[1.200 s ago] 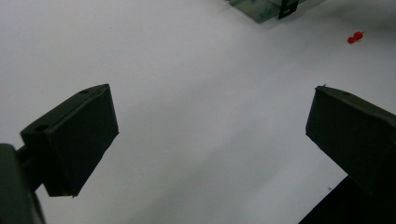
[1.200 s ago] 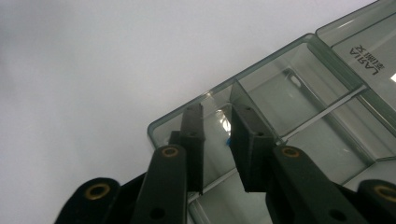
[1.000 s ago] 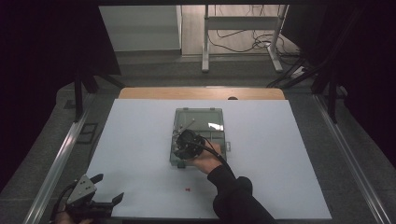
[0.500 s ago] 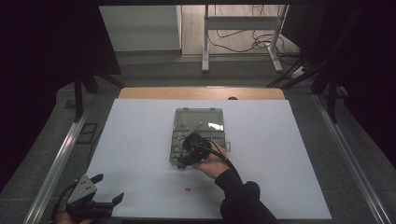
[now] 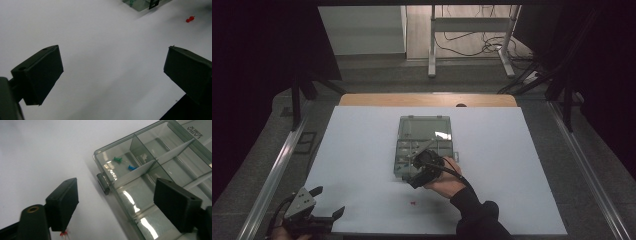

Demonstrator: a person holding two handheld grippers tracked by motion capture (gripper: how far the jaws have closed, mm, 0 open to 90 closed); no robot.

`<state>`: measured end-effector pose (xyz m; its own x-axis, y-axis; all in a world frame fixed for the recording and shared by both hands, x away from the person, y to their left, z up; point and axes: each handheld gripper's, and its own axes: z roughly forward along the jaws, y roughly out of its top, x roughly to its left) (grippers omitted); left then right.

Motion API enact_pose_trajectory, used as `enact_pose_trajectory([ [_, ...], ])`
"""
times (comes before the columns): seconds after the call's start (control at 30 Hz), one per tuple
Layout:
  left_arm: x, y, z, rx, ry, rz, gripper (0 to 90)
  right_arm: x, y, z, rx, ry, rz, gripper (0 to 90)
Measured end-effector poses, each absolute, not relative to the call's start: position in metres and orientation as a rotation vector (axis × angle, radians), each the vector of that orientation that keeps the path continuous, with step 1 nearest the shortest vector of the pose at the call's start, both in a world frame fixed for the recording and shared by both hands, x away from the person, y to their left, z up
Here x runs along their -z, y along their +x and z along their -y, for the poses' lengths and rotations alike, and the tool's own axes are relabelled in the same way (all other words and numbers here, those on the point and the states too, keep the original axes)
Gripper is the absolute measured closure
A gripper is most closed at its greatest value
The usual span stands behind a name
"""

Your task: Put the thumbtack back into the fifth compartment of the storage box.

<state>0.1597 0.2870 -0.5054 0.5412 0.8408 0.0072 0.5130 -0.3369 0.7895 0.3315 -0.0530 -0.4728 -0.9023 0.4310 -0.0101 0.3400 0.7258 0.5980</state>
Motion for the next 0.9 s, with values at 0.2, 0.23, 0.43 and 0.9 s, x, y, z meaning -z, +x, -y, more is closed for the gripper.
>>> enact_pose_trajectory([
  [0.2,0.505,0.160,-0.287,-0.543,2.010,-1.092,2.8,0.473,0.324,0.056,-0.892,0.621,-2.774,10.4],
  [0.23,0.505,0.160,-0.287,-0.542,2.009,-1.092,2.8,0.473,0.322,0.057,-0.885,0.617,-2.773,9.4],
  [0.43,0.505,0.160,-0.287,-0.542,2.010,-1.091,2.8,0.473,0.315,0.060,-0.859,0.619,-2.773,3.9],
  [0.9,0.505,0.160,-0.287,-0.544,2.014,-1.087,2.8,0.480,0.297,0.068,-0.816,0.627,-2.826,9.1],
])
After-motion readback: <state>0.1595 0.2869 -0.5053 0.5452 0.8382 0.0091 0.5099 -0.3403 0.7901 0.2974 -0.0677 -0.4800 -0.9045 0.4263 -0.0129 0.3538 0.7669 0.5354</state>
